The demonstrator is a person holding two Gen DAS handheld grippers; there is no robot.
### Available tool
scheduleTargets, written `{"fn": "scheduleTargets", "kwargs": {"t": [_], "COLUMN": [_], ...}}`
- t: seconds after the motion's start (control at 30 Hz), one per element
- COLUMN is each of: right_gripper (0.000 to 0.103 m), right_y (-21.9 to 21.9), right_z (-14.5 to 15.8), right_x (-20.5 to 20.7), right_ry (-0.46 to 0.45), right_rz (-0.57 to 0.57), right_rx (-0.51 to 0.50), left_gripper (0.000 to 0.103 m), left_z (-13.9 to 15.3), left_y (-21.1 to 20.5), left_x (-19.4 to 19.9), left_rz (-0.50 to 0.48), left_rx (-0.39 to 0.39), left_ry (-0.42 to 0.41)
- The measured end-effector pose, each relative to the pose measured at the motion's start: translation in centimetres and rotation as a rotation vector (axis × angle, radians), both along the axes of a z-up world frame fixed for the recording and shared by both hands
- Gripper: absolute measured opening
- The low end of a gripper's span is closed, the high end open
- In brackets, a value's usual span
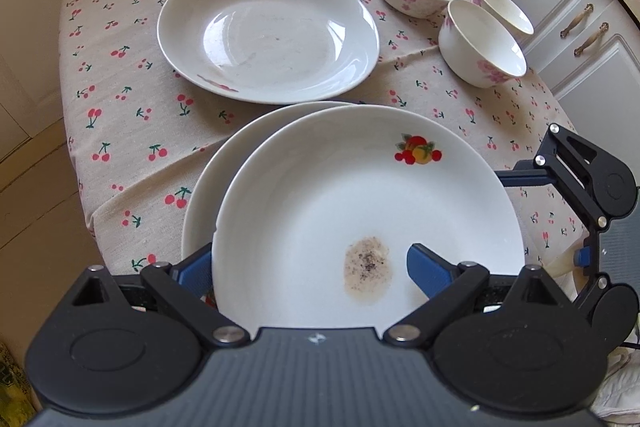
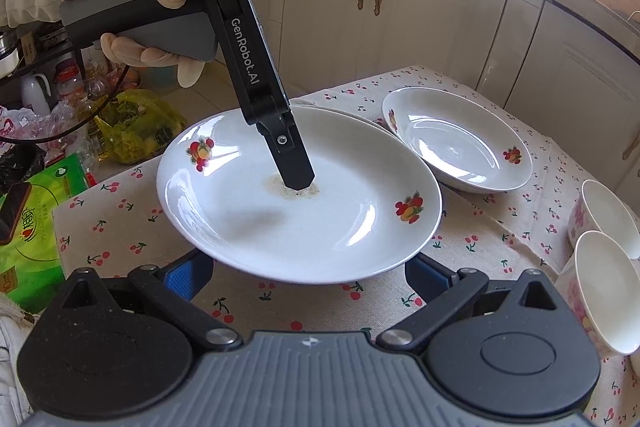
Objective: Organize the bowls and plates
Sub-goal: 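Carry the stained plate with the left gripper onto the other white plate, then open the left gripper and pull it away from the stacked plates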
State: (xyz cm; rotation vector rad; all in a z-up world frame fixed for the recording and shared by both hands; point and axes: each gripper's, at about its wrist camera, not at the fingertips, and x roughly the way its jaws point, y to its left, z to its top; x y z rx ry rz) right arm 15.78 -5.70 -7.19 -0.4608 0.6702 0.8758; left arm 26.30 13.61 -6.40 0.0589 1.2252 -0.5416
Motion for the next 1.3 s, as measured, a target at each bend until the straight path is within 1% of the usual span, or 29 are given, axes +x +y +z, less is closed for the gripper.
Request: {"fn": "scheduleTargets", "kwargs": {"t": [0.23, 0.63, 0.83, 0.93, 1.03, 1.13, 1.3], "right_gripper": [0.103, 0.103, 0.103, 0.103, 0.103, 0.103, 0.103], "right_y": [0.0, -0.7, -1.2, -1.6, -2.1, -2.8, -3.9], "right_z": [0.1, 0.6, 1.1, 1.4, 1.7, 2.1, 2.7], "right_x": [-0.3, -1.2, -1.0, -1.0, -1.0, -0.6, 0.4], "right_ry": [-0.009, -0.019, -0.025, -0.029, -0.042, -0.05, -0.065], "right_rz": [-0.006, -0.032, -0.054, -0.069, -0.094, -0.119, -0.164], "right_rx": [0.002, 0.026, 0.047, 0.06, 0.06, 0.07, 0.085], "left_gripper": [0.097, 0.097, 0.098, 0.098, 0.098, 0.098, 0.101], "left_z": [0.5, 1.2, 1.3, 1.7, 2.4, 3.2, 4.1], "left_y": [0.5, 0.8, 1.4, 1.5, 1.6, 1.5, 1.0], "left_x": [-0.3, -1.2, -1.5, -2.0, -2.7, -3.5, -4.0], "left_rz": [0.027, 0.042, 0.069, 0.078, 0.092, 0.11, 0.129], "left_rx": [-0.009, 0.024, 0.024, 0.021, -0.005, -0.022, -0.006], "left_ry": [-0.011, -0.069, -0.099, -0.14, -0.19, -0.275, -0.392]}}
